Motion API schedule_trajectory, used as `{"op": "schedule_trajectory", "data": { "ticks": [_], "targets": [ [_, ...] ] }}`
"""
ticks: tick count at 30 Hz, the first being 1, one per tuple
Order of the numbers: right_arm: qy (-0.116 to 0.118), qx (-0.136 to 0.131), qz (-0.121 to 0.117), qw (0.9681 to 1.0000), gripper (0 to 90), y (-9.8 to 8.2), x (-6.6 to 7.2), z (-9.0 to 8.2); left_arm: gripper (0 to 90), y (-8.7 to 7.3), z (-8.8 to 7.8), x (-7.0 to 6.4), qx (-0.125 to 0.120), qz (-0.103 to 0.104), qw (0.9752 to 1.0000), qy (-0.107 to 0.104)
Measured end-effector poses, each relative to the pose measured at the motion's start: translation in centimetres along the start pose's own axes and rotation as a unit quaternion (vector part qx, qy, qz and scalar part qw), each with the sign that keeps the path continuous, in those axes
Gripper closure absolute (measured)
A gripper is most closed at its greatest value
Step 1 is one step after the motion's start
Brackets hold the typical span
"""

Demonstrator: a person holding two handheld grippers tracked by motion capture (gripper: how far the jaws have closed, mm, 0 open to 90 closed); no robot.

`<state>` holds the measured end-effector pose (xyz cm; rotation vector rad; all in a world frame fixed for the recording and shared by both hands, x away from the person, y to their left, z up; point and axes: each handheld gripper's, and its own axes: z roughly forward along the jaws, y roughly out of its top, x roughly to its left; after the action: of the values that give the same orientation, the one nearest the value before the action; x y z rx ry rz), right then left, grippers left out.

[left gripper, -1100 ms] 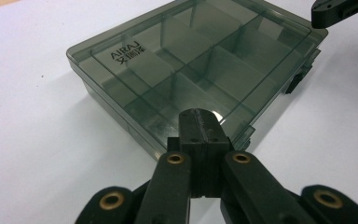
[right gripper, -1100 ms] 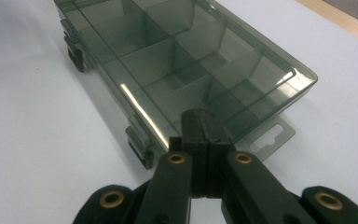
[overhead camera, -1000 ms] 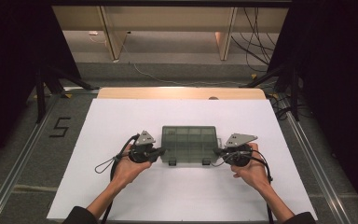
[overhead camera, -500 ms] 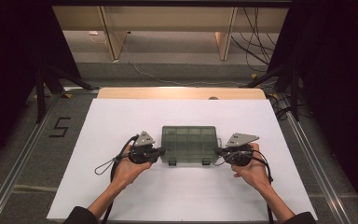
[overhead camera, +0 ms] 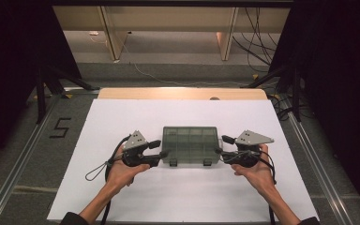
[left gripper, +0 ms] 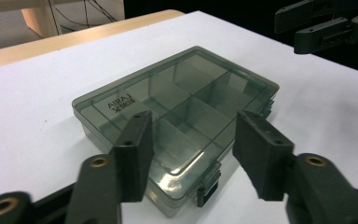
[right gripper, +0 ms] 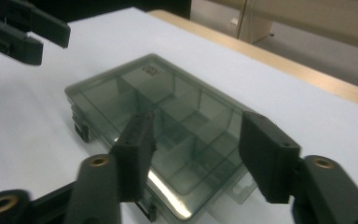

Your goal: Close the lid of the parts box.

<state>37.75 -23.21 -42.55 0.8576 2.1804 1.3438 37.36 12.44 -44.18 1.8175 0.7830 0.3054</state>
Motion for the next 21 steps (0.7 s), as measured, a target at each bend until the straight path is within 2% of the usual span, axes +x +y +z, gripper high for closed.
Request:
{"op": "schedule_trajectory", "data": {
  "ticks": [2,3,5,7,8,10,11,12,13,14,18,19,21],
  "targets": [
    [-0.002,-0.008,0.004,1.0000,38.8,0.2,0.4,-0.3,39.7,0.0,-0.4,-0.2,-0.007,0.000,1.0000,0.001],
    [-0.001,-0.021,0.005,0.9998,37.4,0.2,0.6,-0.3,39.4,0.0,-0.5,-0.3,-0.008,-0.002,1.0000,-0.002],
    [0.000,-0.022,0.009,0.9997,34.2,0.4,1.0,-0.7,37.5,0.0,-0.9,-0.4,-0.013,-0.004,0.9999,-0.003],
    [-0.002,-0.030,0.002,0.9996,33.0,0.5,1.3,-0.9,35.5,-0.1,-1.1,-0.4,-0.017,0.001,0.9998,-0.007],
    [0.005,-0.029,0.010,0.9995,31.6,0.5,1.5,-0.9,34.4,-0.2,-1.3,-0.5,-0.018,-0.005,0.9998,-0.003],
    [0.004,-0.024,0.007,0.9997,29.8,0.5,1.8,-1.1,32.9,-0.3,-1.6,-0.4,-0.014,0.000,0.9999,0.003],
    [0.001,-0.031,0.002,0.9995,28.8,0.5,1.8,-1.1,32.2,-0.4,-1.7,-0.3,-0.014,-0.002,0.9999,0.003],
    [0.009,-0.026,0.011,0.9995,28.1,0.5,2.0,-1.2,31.4,-0.5,-1.8,-0.3,-0.018,-0.007,0.9998,0.006],
    [0.002,-0.033,0.008,0.9994,27.2,0.5,2.1,-1.1,30.7,-0.6,-1.9,-0.2,-0.020,-0.008,0.9998,0.006],
    [0.007,-0.030,0.012,0.9995,26.0,0.5,2.2,-1.3,30.6,-0.6,-2.0,-0.2,-0.021,-0.003,0.9998,0.006],
    [0.012,-0.039,0.013,0.9991,23.7,0.4,2.7,-1.3,29.1,-0.8,-2.5,-0.3,-0.025,-0.004,0.9996,0.011],
    [0.008,-0.045,0.006,0.9990,23.3,0.4,2.7,-1.3,28.8,-0.8,-2.5,-0.3,-0.028,0.001,0.9996,0.006],
    [0.012,-0.041,0.011,0.9990,22.3,0.4,2.9,-1.5,28.2,-0.9,-2.8,-0.4,-0.030,0.001,0.9995,0.008]
  ]
}}
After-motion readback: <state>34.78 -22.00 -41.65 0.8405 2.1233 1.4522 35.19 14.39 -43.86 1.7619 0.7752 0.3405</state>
